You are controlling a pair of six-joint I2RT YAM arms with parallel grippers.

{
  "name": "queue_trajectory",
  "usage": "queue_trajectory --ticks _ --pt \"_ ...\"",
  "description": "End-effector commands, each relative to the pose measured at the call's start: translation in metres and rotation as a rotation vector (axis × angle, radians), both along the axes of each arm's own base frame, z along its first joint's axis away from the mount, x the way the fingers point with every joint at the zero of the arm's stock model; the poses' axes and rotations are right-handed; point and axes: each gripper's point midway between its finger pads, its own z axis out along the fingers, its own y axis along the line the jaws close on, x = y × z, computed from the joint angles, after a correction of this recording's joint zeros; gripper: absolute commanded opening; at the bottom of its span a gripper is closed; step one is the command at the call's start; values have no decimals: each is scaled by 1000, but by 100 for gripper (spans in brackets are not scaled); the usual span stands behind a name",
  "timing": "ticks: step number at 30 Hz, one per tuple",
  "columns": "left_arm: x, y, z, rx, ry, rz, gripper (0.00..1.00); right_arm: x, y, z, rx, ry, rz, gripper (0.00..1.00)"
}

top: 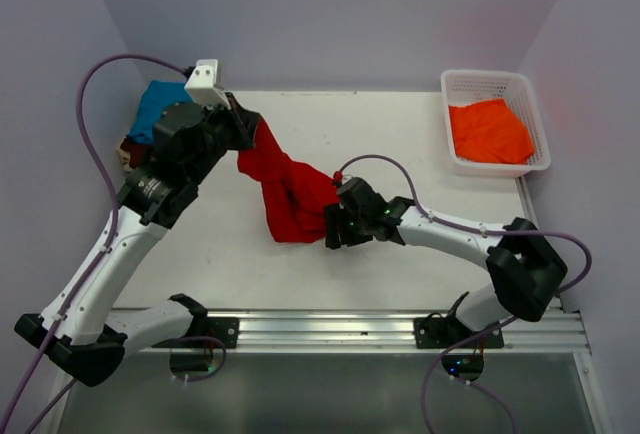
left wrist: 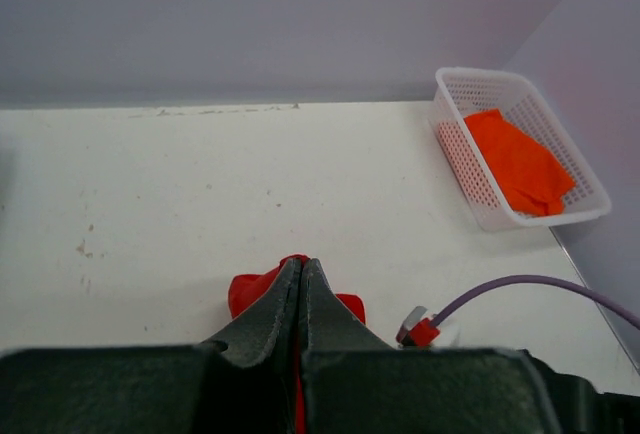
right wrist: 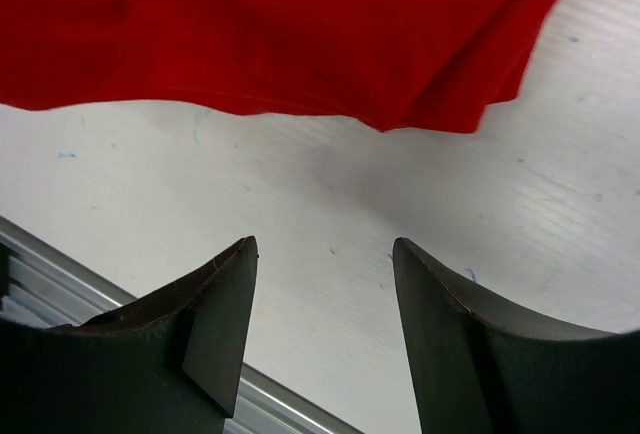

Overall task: Fold and stack the t-shirts
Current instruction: Flatten out the tshirt

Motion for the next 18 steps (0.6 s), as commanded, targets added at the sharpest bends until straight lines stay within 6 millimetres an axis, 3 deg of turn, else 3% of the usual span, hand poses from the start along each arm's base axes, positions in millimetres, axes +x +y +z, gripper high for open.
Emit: queue_trajectory --ticks 1,2,3,4,6,7,9,10,13,18 --pt "-14 -9 88 -61 -162 -89 0 20 29 21 30 -95 -16 60" --pt "-16 -11 98 -57 -170 -109 0 22 31 22 25 -105 -21 60" --pt "-11 -19 94 -39 -133 -133 0 24 33 22 22 -113 -21 61" --pt "-19 -19 123 -68 -183 -155 0 27 37 27 29 -126 -21 61" --pt "-26 -32 136 -89 -184 -237 0 28 40 28 27 -134 -21 61" --pt "-35 -30 158 -111 -226 -254 0 29 43 29 30 -137 -17 61" --pt "-40 -29 170 -124 -239 -263 0 28 46 30 35 -138 -6 61" --pt "-47 -25 187 -139 -276 -258 0 28 46 30 35 -141 -6 60" --pt "-54 -21 197 -149 -299 -258 0 25 45 33 39 -150 2 61" --pt "-54 -33 188 -147 -264 -315 0 22 41 33 33 -158 3 61"
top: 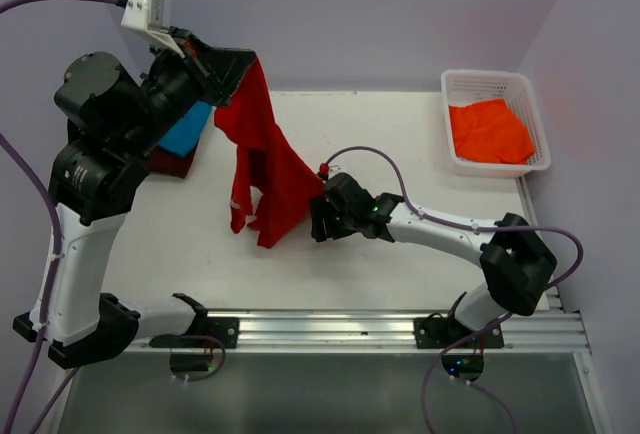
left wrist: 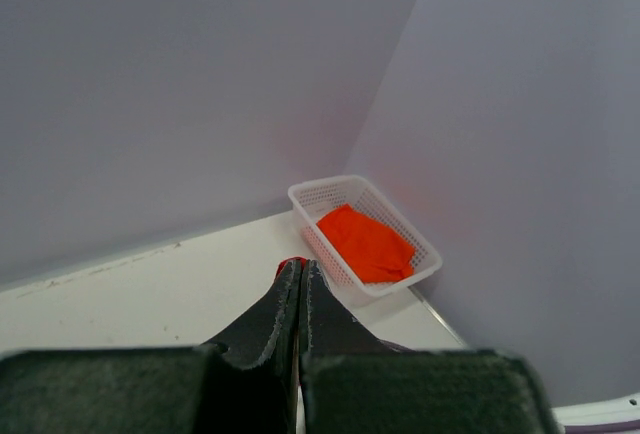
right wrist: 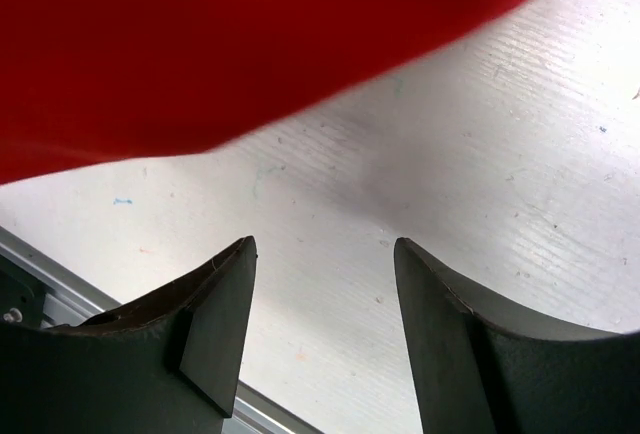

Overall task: Fold and stack the t-shirts
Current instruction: Flatten out the tshirt

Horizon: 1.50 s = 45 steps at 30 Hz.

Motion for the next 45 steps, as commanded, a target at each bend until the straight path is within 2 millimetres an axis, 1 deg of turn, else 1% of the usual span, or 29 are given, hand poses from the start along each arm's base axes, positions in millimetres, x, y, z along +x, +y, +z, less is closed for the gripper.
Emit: queue_trajectory --ticks 1,7,12,14,16,19,20,21,23,24,25,26,27,28,29,30,32,33,34,35,36,37,38,39,40,41,42,43,45 --pt "-4 -11 -3 19 5 -66 0 8 2 15 28 -63 -17 61" --pt "-7 -4 1 30 -2 -39 0 5 5 14 47 -57 -14 61" --pt "-2 1 -2 45 6 -2 0 -4 20 26 140 -65 36 61" --pt "-2 2 -4 47 11 2 0 -14 28 27 147 -74 67 61" --pt "-1 2 -5 49 15 7 0 -21 32 19 131 -73 85 61" --pt "-2 4 -4 47 11 13 0 -25 39 7 109 -58 109 61" --pt "-3 4 -4 50 10 12 0 -24 36 5 86 -60 103 61" --pt "-3 5 -4 51 10 16 0 -19 35 9 78 -75 90 61" --pt "-3 8 -4 56 10 31 0 -9 24 13 26 -121 46 63" --pt "-4 10 -2 55 6 37 0 0 22 25 9 -162 30 64" --pt "-4 12 -2 55 6 48 0 14 2 29 -73 -221 -55 68" --pt "-5 14 0 55 2 52 0 22 -7 37 -100 -250 -92 70" --pt "-6 14 -1 57 5 53 0 33 -11 51 -113 -289 -131 71" --pt "-7 16 -2 55 6 56 0 45 -27 53 -155 -297 -179 73" --pt "-7 17 -2 55 6 59 0 52 -31 55 -154 -289 -194 73" --pt "-6 16 -6 60 15 59 0 68 -42 61 -142 -279 -237 73" --pt "-8 18 -7 58 17 66 0 81 -45 61 -101 -251 -247 73" --pt "-9 19 -9 57 20 66 0 93 -49 58 -81 -237 -257 73" --pt "-10 19 -10 58 21 64 0 100 -53 62 -70 -247 -277 73" --pt "-10 20 -10 56 19 67 0 102 -48 61 -50 -232 -251 73" --pt "-10 20 -10 56 19 69 0 107 -44 56 -45 -220 -236 73" --pt "-9 20 -10 57 20 72 0 114 -41 55 -26 -222 -228 73" --pt "-8 20 -11 59 22 74 0 114 -29 55 14 -195 -189 73" --pt "-9 20 -11 59 22 72 0 115 -22 45 24 -164 -163 73" --pt "-7 20 -12 63 25 74 0 117 -12 43 55 -154 -138 73" --pt "-7 19 -12 63 25 72 0 115 -3 40 84 -126 -113 73" --pt "-6 19 -13 63 27 75 0 109 11 33 124 -73 -62 72" --pt "-7 20 -12 64 25 77 0 107 21 34 162 -57 -35 72" --pt "-7 21 -12 65 24 79 0 98 31 29 215 -8 -13 72"
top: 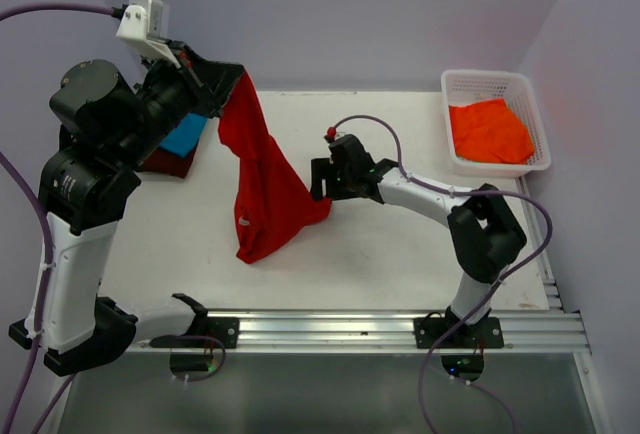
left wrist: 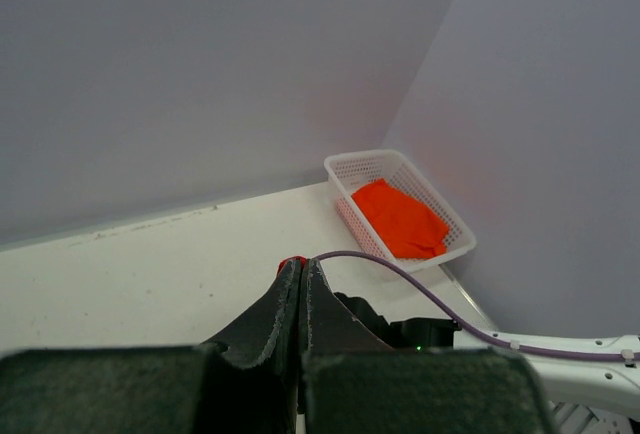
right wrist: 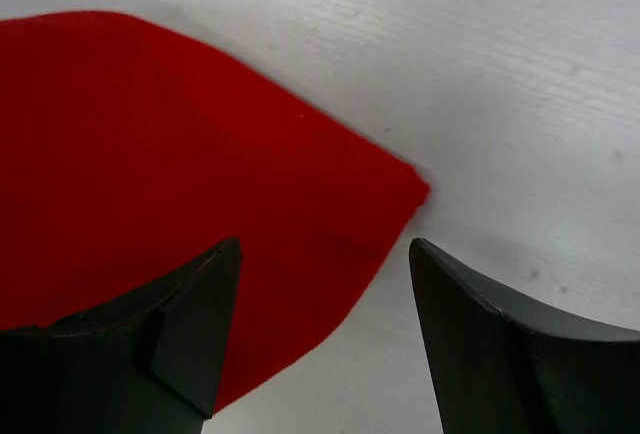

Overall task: Fold and stack the t-shirts
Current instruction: Flatten out the tshirt

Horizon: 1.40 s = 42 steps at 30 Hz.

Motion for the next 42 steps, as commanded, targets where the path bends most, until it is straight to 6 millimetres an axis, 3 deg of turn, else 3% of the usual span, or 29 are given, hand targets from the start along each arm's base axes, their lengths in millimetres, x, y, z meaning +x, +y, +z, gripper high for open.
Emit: queue_trajectory --ticks 1,5,11,17,20,23,24,28,29,31,32,34,35,37,38,40,41,42 --pt "-2 4 9 8 -43 11 0 -13 49 23 225 34 154 72" --pt "-3 4 9 4 -44 10 0 -26 57 3 278 107 169 72" --pt "-2 1 -5 4 -15 0 0 -43 67 -65 237 240 179 71" --pt "-10 7 -11 -7 -11 7 0 -60 66 -105 164 299 186 68" --pt "-16 10 -12 -15 -15 8 0 -66 56 -115 117 308 176 56" --pt "-20 12 -16 -20 -9 6 0 -64 43 -120 49 289 147 20" --pt "-24 13 -15 -29 -10 -1 0 -62 35 -120 15 283 122 0" --pt "-32 12 -31 -40 11 -21 0 -51 17 -108 -68 221 71 0" --pt "-28 9 -50 -24 50 -26 0 -48 14 -103 -80 200 66 0" --pt "-36 10 -63 -36 71 -38 0 -41 5 -86 -105 153 37 0" --pt "-32 7 -90 -18 126 -39 0 -38 2 -78 -112 132 32 0" --pt "-41 6 -107 -38 155 -60 0 -35 -10 -67 -152 111 6 0" --pt "-38 2 -138 -19 219 -64 0 -27 -17 -50 -170 54 -20 0" --pt "-49 0 -158 -44 259 -100 0 -26 -31 -38 -209 32 -50 0" --pt "-49 -4 -188 -28 324 -109 0 -23 -36 -23 -214 -6 -66 0" --pt "-61 -7 -208 -46 375 -147 0 -18 -58 -8 -287 -54 -127 0" --pt "-64 -10 -233 -34 431 -160 0 -17 -63 -1 -303 -75 -142 0" --pt "-72 -12 -240 -48 455 -188 0 -14 -76 14 -330 -116 -183 0"
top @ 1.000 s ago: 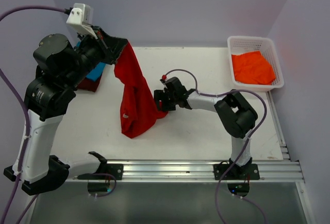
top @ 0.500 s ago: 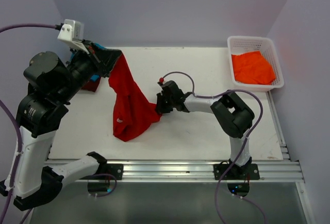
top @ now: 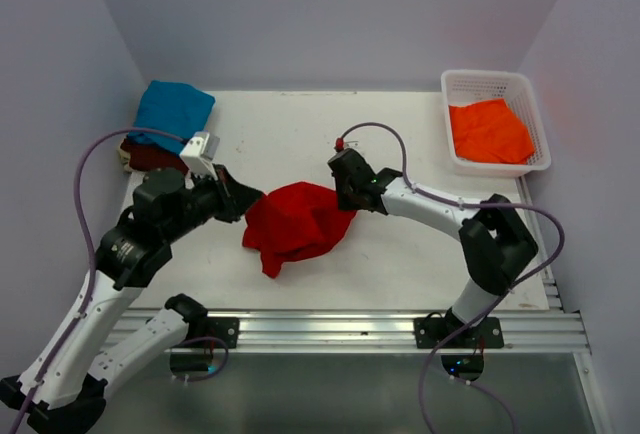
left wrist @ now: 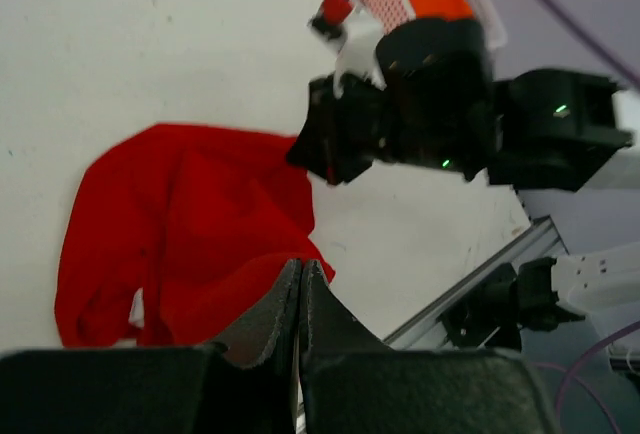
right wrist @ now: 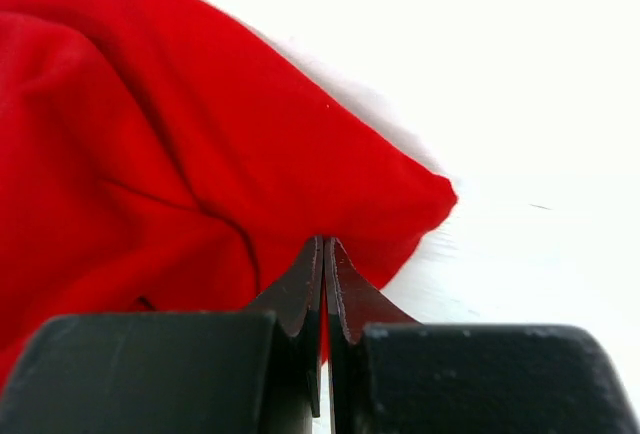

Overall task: Fold and stack the t-shirts
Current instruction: Flatten out the tshirt

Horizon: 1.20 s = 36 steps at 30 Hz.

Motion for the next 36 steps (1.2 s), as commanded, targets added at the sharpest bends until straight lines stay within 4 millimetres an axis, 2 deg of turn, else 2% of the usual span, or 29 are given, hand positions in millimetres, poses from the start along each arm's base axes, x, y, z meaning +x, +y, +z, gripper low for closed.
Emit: queue_trajectory --ticks 1,2,3,4,7,8,9,10,11,12,15,17,20,21,23,24,26,27,29,31,32,34,35,36 --pt "-20 -16 -25 -84 92 -90 0 13 -51 50 -156 -160 -124 0" --pt "-24 -17 -49 -69 145 -99 0 14 -57 58 -163 -180 -137 0" --pt "-30 -19 -58 -73 164 -126 0 13 -63 70 -168 -206 -154 0" --pt "-35 -18 -81 -55 223 -130 0 14 -70 78 -180 -234 -177 0" --pt "-50 -22 -110 -57 305 -177 0 13 -81 101 -171 -285 -208 0" --pt "-55 -22 -131 -46 354 -186 0 12 -83 105 -166 -292 -212 0" --pt "-62 -24 -136 -58 373 -214 0 11 -84 110 -157 -302 -211 0" --pt "-68 -25 -154 -49 414 -227 0 11 -85 118 -146 -319 -212 0" --pt "-71 -25 -160 -50 428 -238 0 10 -85 120 -142 -323 -210 0" --pt "-74 -25 -166 -47 447 -247 26 11 -86 122 -142 -328 -212 0" --pt "-73 -21 -180 -22 451 -227 74 10 -86 126 -137 -334 -209 0" --pt "-70 -21 -181 -20 433 -224 81 10 -85 123 -140 -327 -206 0" --pt "-63 -25 -170 -46 374 -227 83 10 -84 121 -143 -322 -203 0" --pt "-54 -25 -163 -55 327 -207 87 10 -84 121 -141 -320 -203 0" --pt "-42 -22 -164 -44 287 -158 90 10 -84 122 -136 -321 -200 0" --pt "-29 -20 -161 -41 230 -124 92 9 -84 122 -135 -319 -200 0" --pt "-15 -17 -174 -12 216 -77 92 9 -83 122 -129 -317 -197 0" --pt "0 -18 -180 13 192 -50 91 8 -82 122 -126 -316 -194 0" --pt "14 -20 -209 69 239 -26 88 7 -82 121 -123 -313 -189 0" --pt "37 -20 -211 114 197 16 85 6 -83 121 -119 -313 -190 0" --pt "44 -21 -228 155 234 22 82 5 -82 122 -113 -312 -187 0" --pt "70 -26 -216 162 166 49 81 2 -82 121 -102 -309 -183 0" --pt "76 -28 -226 188 189 55 80 1 -82 121 -102 -308 -182 0" --pt "85 -30 -223 192 168 61 79 0 -83 121 -102 -309 -183 0"
